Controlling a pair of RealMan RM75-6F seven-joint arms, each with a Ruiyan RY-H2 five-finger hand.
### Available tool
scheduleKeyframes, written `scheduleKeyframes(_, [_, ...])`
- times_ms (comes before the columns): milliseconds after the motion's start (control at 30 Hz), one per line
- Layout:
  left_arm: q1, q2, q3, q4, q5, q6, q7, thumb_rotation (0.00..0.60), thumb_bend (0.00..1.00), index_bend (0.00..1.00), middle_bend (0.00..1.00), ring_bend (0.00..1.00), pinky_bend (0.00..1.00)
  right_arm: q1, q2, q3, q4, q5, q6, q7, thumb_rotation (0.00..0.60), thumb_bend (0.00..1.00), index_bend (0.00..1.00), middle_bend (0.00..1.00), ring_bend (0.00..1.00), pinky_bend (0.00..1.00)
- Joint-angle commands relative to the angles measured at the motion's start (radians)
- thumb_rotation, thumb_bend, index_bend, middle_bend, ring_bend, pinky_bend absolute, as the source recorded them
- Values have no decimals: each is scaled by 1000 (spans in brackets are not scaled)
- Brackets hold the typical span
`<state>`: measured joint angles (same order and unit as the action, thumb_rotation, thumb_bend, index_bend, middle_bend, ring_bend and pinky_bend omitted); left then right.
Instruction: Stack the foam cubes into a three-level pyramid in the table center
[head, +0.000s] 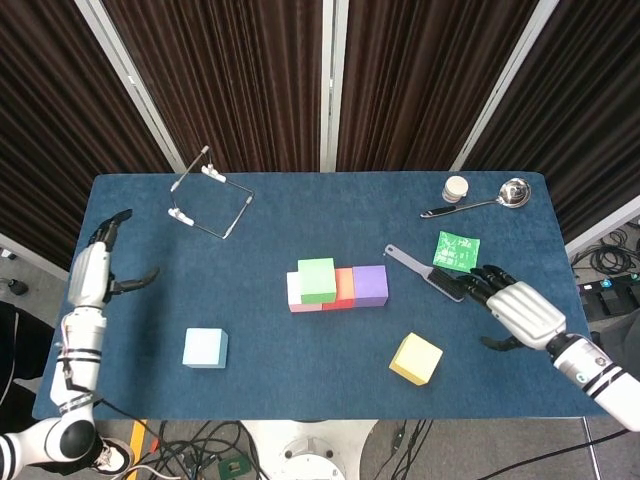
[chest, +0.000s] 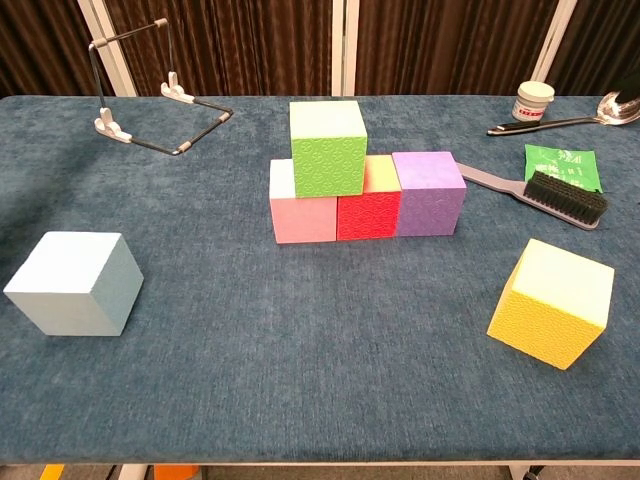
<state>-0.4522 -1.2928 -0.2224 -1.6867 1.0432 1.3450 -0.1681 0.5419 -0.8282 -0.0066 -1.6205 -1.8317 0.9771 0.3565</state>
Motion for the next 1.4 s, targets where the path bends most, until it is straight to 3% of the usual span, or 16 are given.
scheduleKeyframes(33, [60,-58,48,125,66,67,22,600,193,117,124,52,115,37,7,-26,-29,-53,-33,-93,600,150,0,80,0,0])
scheduleKeyframes(300, [97,-128,47,234,101,103,48,600,193,116,124,52,115,97,-79,-48,-34,-91,-86,-140,600,149,0,72,0,0])
scheduleKeyframes(533, [119,-125,28,247,114,94,22,600,194,116,124,52,113,127,-112,-68,-30,-150,-65,-205,600,148,0,66,0,0])
scheduleKeyframes(800, [141,-113,13,233,124,62,-38,600,194,116,124,52,113,173,-143,-95,-30,-138,-155,-261,600,149,0,66,0,0])
scheduleKeyframes(1000, [151,-106,10,242,139,49,-40,600,194,116,124,52,113,185,-177,-110,-5,-131,-155,-276,600,158,0,64,0,0])
scheduleKeyframes(1233, [158,-114,10,255,155,43,-27,600,194,116,124,52,113,187,-228,-137,41,-147,-97,-239,600,203,0,167,0,0])
scheduleKeyframes(1400, [159,-118,6,261,162,35,-23,600,194,119,124,52,113,183,-238,-159,65,-156,-50,-206,600,260,0,317,0,0])
